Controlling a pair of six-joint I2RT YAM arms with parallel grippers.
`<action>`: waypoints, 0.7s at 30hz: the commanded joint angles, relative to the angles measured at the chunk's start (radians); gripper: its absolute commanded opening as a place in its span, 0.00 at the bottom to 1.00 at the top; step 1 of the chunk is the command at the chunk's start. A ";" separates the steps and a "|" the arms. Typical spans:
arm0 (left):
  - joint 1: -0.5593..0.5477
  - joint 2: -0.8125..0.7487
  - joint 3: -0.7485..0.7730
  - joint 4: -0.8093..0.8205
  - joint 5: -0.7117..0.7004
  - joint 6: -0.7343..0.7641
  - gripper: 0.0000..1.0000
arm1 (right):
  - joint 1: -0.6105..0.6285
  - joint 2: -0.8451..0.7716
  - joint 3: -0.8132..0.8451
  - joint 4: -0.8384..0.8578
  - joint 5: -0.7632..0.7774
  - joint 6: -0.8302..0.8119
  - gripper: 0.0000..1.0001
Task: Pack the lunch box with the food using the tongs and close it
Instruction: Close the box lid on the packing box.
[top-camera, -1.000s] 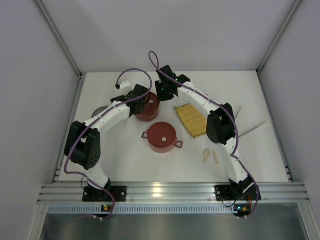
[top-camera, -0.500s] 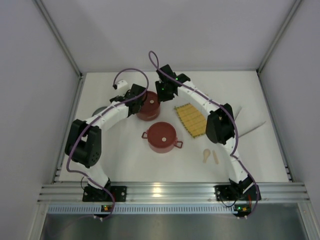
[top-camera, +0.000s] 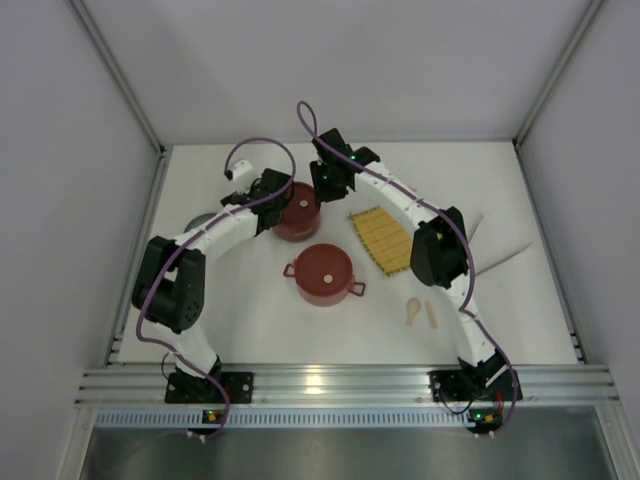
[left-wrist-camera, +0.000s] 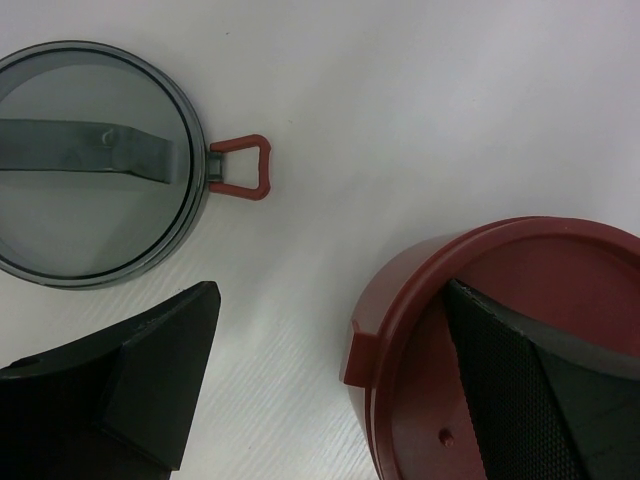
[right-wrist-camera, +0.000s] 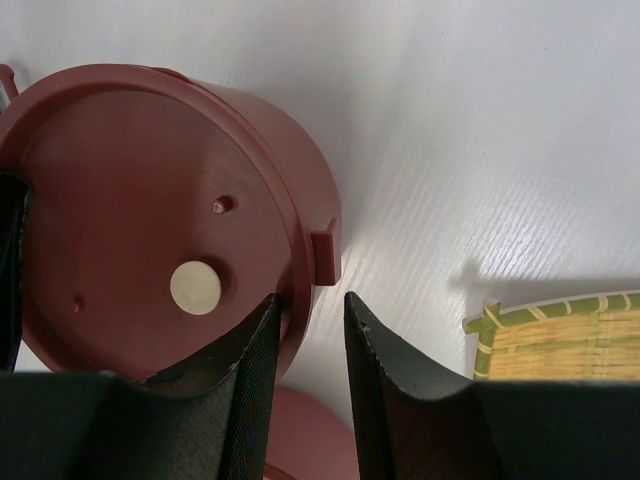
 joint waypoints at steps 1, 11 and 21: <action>0.009 0.082 -0.071 -0.128 0.097 0.019 0.98 | -0.022 0.088 0.003 -0.076 0.054 -0.030 0.31; 0.009 0.115 -0.065 -0.122 0.152 0.016 0.98 | -0.020 0.145 0.003 -0.087 0.069 -0.045 0.32; 0.009 0.041 -0.207 -0.097 0.207 -0.008 0.98 | -0.028 0.173 0.011 -0.092 0.087 -0.039 0.33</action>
